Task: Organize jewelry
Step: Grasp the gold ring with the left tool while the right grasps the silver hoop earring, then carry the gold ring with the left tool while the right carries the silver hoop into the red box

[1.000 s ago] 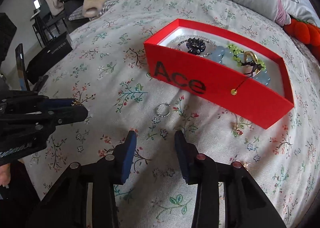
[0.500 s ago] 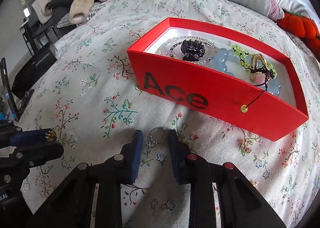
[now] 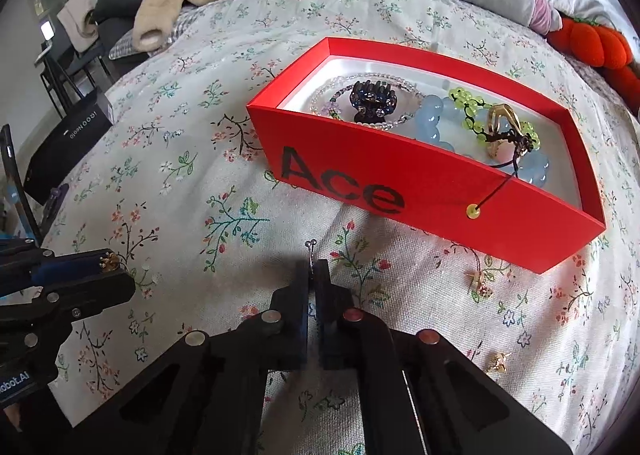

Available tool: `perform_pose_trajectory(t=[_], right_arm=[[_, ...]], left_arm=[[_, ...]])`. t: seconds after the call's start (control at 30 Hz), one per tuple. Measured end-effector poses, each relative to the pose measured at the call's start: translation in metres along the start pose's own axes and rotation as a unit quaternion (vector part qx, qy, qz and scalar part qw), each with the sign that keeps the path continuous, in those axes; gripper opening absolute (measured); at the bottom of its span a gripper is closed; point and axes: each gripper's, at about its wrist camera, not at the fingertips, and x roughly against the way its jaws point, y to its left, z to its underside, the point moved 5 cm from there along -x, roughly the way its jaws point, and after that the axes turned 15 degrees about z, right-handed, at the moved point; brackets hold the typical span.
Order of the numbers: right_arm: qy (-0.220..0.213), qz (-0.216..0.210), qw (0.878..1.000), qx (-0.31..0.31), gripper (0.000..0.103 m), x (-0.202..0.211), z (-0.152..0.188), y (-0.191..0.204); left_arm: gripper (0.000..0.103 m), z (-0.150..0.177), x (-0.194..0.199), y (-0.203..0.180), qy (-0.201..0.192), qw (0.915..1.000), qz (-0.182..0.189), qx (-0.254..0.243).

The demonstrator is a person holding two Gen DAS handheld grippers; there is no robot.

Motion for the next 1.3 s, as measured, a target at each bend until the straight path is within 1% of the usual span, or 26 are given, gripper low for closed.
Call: perform_pose_trajectory(t=[0.13,0.23,0.57,0.8,1.0,1.17,1.3], right_arm=[[0.000,-0.001,1.000,-0.005,0.002,0.007,0.002,-0.005],[-0.002,-0.010,1.000,-0.018,0.002,0.016,0.001,-0.011],[-0.018,-0.019,0.998,-0.061,0.002,0.050,-0.005,-0.042],[-0.033,-0.018,0.995,-0.092,0.002,0.069,-0.012,-0.071],[-0.044,-0.011,0.992,-0.114,0.002,0.078,-0.019,-0.097],[-0.045,-0.002,0.991,-0.127,0.002,0.076,-0.023,-0.115],[-0.040,0.001,0.990,-0.134,0.002,0.070,-0.027,-0.125]], left_arm=[[0.018,-0.003,-0.002,0.001,-0.002,1.0000,0.000,0.003],[0.018,-0.007,-0.002,0.000,-0.007,1.0000,0.002,0.004],[0.018,-0.024,0.001,-0.016,-0.036,0.9990,0.026,0.006],[0.018,-0.047,0.007,-0.039,-0.070,0.9964,0.043,-0.021],[0.018,-0.068,-0.001,-0.054,-0.089,0.9940,0.046,-0.045],[0.018,-0.083,-0.010,-0.063,-0.106,0.9908,0.046,-0.070],[0.018,-0.094,-0.019,-0.065,-0.118,0.9892,0.042,-0.076]])
